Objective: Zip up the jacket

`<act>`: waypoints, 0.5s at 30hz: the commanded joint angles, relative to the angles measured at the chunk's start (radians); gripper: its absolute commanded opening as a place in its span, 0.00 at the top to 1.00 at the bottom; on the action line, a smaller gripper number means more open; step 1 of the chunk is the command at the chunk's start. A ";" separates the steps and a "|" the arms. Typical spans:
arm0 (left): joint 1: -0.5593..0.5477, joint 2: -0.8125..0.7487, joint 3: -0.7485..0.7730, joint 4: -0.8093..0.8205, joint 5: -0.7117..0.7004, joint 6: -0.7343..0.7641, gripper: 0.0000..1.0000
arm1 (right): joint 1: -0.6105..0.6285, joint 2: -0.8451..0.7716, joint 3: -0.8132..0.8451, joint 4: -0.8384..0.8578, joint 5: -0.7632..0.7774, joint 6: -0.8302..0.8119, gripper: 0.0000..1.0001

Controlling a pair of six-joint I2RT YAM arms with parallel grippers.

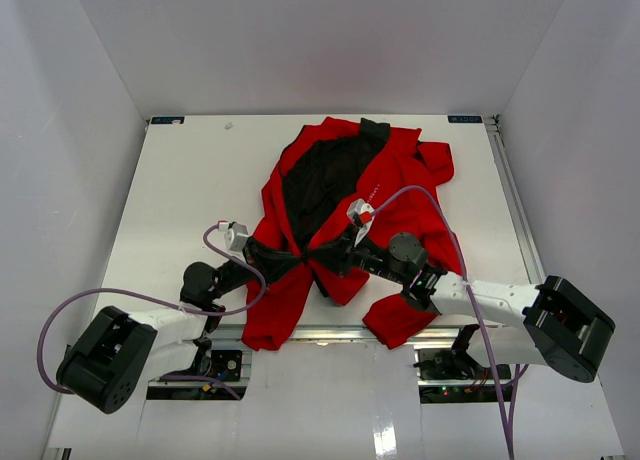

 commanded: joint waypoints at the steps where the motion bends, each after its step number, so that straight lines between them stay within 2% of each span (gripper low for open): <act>1: -0.006 0.008 -0.024 0.106 0.037 0.000 1.00 | 0.009 -0.030 -0.007 0.077 -0.014 0.002 0.92; 15: -0.006 0.014 -0.050 0.153 0.125 0.021 1.00 | 0.002 -0.068 0.076 -0.113 -0.012 -0.061 0.92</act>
